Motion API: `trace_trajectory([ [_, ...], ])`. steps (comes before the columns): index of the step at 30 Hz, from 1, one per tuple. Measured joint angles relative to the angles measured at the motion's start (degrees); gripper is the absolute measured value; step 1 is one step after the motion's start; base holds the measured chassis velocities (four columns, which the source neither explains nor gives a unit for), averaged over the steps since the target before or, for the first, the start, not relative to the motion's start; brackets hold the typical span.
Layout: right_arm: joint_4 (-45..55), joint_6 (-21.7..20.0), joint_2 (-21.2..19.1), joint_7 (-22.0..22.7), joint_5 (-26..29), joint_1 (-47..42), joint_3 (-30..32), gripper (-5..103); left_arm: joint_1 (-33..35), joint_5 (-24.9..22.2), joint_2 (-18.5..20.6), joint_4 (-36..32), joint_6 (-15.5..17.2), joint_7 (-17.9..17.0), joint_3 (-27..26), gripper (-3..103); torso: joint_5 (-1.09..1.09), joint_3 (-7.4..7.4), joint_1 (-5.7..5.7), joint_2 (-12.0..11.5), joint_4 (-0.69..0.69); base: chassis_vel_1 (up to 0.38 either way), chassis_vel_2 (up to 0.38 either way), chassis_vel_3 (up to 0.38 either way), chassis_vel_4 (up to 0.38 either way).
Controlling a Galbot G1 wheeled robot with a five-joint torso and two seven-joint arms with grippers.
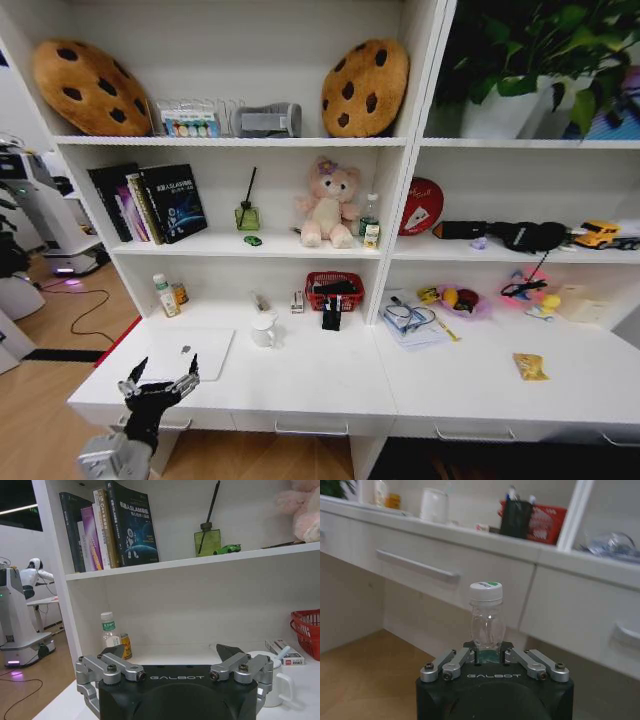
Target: Organize the objects on the table.
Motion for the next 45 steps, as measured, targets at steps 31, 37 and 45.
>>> trace_trajectory([
  [31,-48.40,1.46,-0.09,26.97,7.17,33.51,-2.49,47,0.00,0.00,0.00,0.00,0.00,0.01,0.00,100,-0.03,0.00,0.01,-0.01,-0.01,0.000,0.000,0.000,0.000],
  [37,-47.03,1.43,0.08,26.87,7.42,33.08,-2.73,68,0.00,0.00,0.00,0.00,0.00,0.00,0.00,100,-0.02,0.00,0.01,-0.01,-0.01,0.000,0.000,0.000,0.000],
  [45,-29.44,-3.38,0.62,30.02,6.59,23.41,-2.17,95,0.00,0.00,0.00,0.00,0.00,0.00,0.00,100,-0.01,-0.01,0.00,0.00,-0.02,0.000,0.000,0.000,0.000],
])
